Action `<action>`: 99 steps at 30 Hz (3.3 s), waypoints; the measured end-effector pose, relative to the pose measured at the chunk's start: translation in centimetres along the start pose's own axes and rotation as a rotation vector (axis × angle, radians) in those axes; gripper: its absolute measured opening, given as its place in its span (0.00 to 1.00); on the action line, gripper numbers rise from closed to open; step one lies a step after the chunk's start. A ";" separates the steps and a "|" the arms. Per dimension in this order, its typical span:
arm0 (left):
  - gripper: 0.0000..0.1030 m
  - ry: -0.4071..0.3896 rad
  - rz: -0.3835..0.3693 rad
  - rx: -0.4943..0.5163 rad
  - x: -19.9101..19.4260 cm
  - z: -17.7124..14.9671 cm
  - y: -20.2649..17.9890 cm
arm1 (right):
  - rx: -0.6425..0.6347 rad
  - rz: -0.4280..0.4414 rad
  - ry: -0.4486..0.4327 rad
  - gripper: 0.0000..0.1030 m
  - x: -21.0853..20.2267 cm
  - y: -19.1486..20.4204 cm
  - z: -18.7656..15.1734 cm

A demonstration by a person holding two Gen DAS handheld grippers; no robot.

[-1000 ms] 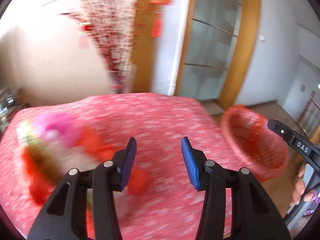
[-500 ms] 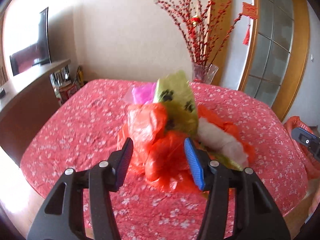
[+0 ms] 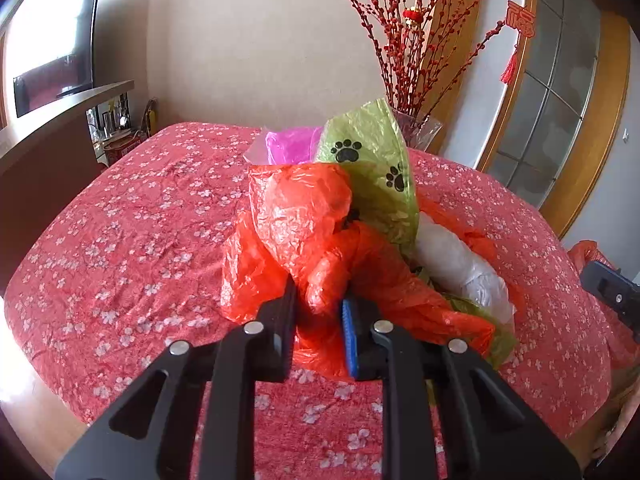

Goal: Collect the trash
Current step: 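Grasp the green paw-print bag with the right gripper while the left gripper grasps the red bag, then carry the green paw-print bag and red bag over the wastebasket with both grippers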

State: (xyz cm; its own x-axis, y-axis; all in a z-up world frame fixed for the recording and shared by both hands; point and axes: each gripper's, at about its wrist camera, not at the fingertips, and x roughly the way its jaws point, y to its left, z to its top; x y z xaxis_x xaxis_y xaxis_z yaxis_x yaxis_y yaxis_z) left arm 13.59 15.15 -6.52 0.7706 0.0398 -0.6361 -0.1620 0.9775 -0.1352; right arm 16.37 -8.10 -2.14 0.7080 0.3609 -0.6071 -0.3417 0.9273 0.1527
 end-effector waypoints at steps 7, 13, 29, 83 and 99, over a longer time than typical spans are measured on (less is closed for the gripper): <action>0.19 -0.096 0.065 -0.023 -3.2 1.4 3.1 | -0.056 0.084 0.011 0.32 1.7 3.9 0.4; 0.19 -0.140 0.139 -0.057 -3.6 3.2 6.4 | -0.115 0.172 0.042 0.25 4.4 8.0 0.4; 0.19 -0.146 0.154 -0.101 -2.9 5.0 9.4 | -0.177 0.116 0.180 0.25 10.7 10.5 -0.5; 0.19 -0.128 -0.234 0.243 -1.2 6.6 -14.9 | 0.182 -0.162 -0.167 0.04 -4.1 -10.7 2.9; 0.19 -0.076 -0.423 0.350 -0.1 5.7 -25.4 | 0.307 -0.308 -0.225 0.04 -8.9 -18.9 1.0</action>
State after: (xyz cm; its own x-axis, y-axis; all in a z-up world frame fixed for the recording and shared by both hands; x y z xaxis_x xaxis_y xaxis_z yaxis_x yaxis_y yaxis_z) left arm 21.19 -8.45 1.31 0.7686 -0.3688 -0.5228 0.3758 0.9215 -0.0977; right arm 17.15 -28.75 1.16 0.8749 0.0467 -0.4820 0.0782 0.9687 0.2358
